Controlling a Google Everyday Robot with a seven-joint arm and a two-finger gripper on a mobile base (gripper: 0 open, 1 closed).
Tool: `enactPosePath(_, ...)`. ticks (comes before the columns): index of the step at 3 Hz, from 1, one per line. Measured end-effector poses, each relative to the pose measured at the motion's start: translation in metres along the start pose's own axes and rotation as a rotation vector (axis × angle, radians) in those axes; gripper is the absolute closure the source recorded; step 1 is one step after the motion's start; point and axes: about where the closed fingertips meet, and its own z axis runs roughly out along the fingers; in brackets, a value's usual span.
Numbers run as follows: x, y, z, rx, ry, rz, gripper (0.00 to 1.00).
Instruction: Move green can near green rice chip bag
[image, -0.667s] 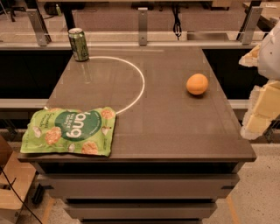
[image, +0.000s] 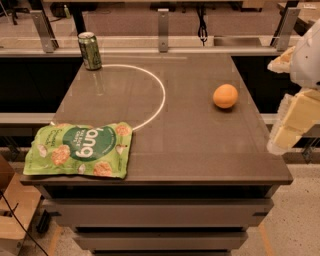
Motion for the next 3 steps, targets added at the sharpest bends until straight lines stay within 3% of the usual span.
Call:
enactPosePath(1, -0.033, -0.011, 0.016, 0.018, -0.127, -0.002, 0.00)
enactPosePath(2, -0.071, -0.035, 0.035, 0.044, -0.302, 0.013, 0.00)
enactPosePath(3, -0.077, -0.039, 0.034, 0.056, -0.322, 0.017, 0.00)
